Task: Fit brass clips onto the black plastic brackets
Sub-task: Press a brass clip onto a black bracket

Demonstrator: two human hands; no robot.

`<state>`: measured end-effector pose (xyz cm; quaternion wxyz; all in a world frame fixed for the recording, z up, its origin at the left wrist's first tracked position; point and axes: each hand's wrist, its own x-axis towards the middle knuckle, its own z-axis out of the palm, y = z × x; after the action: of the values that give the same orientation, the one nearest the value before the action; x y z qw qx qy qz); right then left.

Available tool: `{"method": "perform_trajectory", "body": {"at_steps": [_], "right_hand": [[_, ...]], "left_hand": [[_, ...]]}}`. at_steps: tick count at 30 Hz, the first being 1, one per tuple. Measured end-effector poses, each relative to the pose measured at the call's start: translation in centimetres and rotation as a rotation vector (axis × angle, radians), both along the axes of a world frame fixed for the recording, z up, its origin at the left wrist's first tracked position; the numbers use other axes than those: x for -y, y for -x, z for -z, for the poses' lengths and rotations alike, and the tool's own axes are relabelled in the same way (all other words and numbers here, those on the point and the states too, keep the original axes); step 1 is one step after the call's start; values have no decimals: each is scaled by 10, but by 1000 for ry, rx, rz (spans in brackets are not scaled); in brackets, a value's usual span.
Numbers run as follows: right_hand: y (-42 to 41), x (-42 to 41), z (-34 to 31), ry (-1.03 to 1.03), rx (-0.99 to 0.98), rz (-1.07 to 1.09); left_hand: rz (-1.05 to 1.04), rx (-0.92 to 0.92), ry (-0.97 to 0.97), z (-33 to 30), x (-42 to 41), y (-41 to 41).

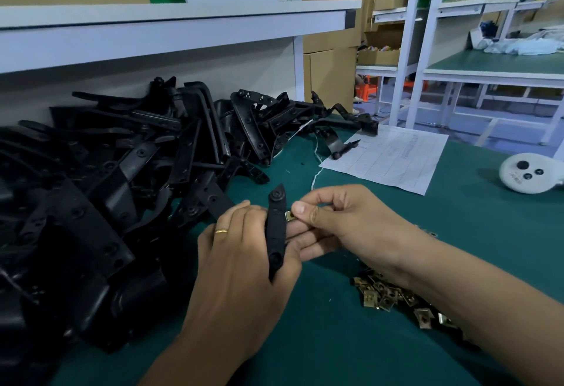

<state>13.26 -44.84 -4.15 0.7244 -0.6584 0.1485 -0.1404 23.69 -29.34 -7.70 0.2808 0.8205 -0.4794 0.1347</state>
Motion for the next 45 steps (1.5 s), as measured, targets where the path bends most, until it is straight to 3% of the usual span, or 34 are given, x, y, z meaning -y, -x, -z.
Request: {"method": "perform_trajectory", "body": {"at_steps": [21, 45], "right_hand": [[-2, -10, -2, -63, 30, 77], [-6, -28, 12, 146, 93, 306]], "left_hand": [[-28, -26, 30, -2, 0, 0], [-29, 18, -40, -4, 0, 11]]}}
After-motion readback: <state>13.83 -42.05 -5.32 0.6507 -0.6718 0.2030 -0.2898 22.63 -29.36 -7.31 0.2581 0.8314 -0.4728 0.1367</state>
